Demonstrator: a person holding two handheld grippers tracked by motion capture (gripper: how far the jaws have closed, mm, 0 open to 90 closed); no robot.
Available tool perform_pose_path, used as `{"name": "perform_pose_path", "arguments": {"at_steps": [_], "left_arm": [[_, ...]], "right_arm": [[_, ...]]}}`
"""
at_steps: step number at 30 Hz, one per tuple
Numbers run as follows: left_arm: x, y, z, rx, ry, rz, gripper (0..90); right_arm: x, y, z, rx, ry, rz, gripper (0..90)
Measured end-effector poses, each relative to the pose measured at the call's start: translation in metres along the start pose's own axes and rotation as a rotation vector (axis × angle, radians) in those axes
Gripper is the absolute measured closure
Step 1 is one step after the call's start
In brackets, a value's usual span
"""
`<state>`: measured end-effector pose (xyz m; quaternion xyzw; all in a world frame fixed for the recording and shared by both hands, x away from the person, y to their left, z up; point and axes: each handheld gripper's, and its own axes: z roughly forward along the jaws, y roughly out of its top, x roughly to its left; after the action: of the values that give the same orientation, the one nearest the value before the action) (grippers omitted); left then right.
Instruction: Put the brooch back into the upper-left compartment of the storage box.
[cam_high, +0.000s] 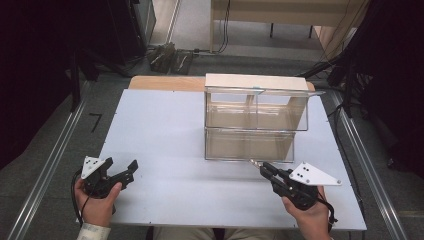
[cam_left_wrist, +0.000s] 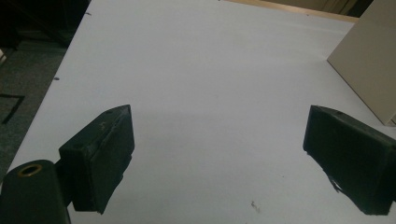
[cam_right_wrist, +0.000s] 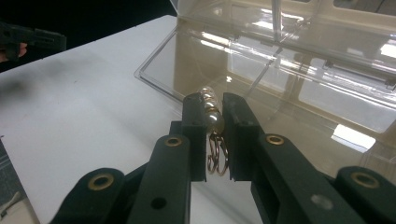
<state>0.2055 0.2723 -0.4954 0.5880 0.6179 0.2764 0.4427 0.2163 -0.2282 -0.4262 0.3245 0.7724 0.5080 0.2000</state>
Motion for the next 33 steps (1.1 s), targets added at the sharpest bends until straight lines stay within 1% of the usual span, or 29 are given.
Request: {"name": "perform_pose_path", "arguments": {"at_steps": [10,15,29,31,33], "left_arm": [[0.0,0.0,0.0,0.0,-0.001,0.0,9.4],[0.0,0.0,0.0,-0.001,-0.001,-0.001,9.4],[0.0,0.0,0.0,0.0,-0.002,-0.001,9.4],[0.001,0.0,0.0,0.0,-0.002,-0.001,9.4],[0.001,0.0,0.0,0.0,-0.002,-0.001,9.4]], "right_arm": [[0.0,0.008,0.0,-0.02,-0.001,-0.001,77.9],[0.0,0.015,-0.001,-0.039,-0.004,-0.016,77.9],[0.001,0.025,-0.001,-0.064,0.001,-0.026,77.9],[0.001,0.028,-0.001,-0.073,0.0,-0.034,77.9],[0.001,0.029,-0.001,-0.075,-0.001,-0.029,77.9]]}}
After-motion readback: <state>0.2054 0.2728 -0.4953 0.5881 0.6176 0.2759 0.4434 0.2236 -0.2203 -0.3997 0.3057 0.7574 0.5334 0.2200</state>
